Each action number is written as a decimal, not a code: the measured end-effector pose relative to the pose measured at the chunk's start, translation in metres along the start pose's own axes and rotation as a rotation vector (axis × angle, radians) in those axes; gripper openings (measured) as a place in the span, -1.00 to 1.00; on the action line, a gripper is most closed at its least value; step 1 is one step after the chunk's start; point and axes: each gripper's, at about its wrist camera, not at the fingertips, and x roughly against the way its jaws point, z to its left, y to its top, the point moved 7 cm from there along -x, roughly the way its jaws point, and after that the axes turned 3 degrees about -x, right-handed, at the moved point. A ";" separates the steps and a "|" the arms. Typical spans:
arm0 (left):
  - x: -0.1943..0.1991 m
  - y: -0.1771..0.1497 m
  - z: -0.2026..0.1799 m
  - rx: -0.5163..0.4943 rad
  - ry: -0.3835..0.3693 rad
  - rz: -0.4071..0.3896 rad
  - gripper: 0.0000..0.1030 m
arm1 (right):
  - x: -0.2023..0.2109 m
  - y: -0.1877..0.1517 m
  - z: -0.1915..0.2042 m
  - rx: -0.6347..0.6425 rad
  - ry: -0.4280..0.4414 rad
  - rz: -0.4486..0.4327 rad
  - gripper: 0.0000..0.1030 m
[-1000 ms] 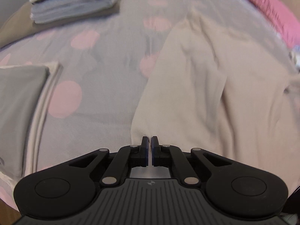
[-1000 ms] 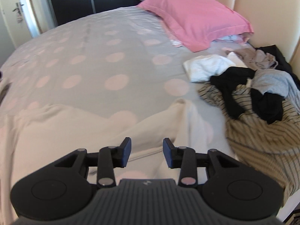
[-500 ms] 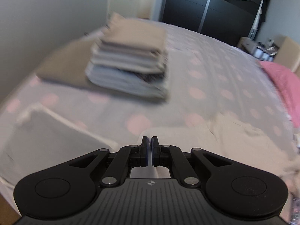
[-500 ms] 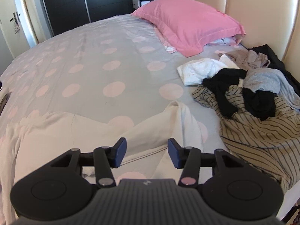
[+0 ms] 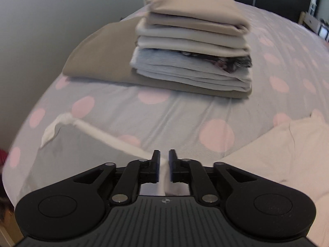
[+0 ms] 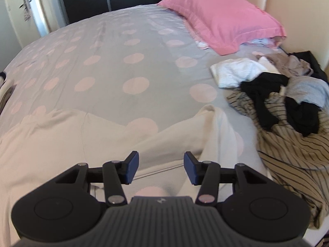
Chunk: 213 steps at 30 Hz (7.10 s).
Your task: Fold clothes
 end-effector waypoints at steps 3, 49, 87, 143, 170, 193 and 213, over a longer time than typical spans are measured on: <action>0.005 0.007 -0.019 -0.046 -0.057 -0.042 -0.66 | -0.014 -0.002 0.011 0.059 0.042 0.017 -0.10; -0.031 0.097 -0.235 -0.278 -0.326 -0.332 -0.89 | -0.107 0.112 0.188 0.410 0.208 -0.146 -0.82; -0.133 0.135 -0.353 -0.390 -0.574 -0.095 -0.14 | -0.231 0.150 0.266 0.241 0.411 0.104 0.02; 0.045 -0.058 -0.207 -0.411 -0.435 -0.004 -0.11 | -0.016 -0.055 0.207 0.390 0.413 0.230 -0.10; 0.113 -0.218 -0.203 -0.300 -0.615 0.048 -0.85 | 0.069 -0.216 0.213 0.441 0.376 0.249 0.01; 0.102 -0.236 -0.288 -0.427 -0.781 0.110 -0.15 | 0.041 -0.214 0.211 0.415 0.322 0.299 0.04; 0.101 -0.237 -0.265 -0.528 -0.614 0.111 -0.20 | 0.051 -0.229 0.252 0.407 0.527 0.322 -0.74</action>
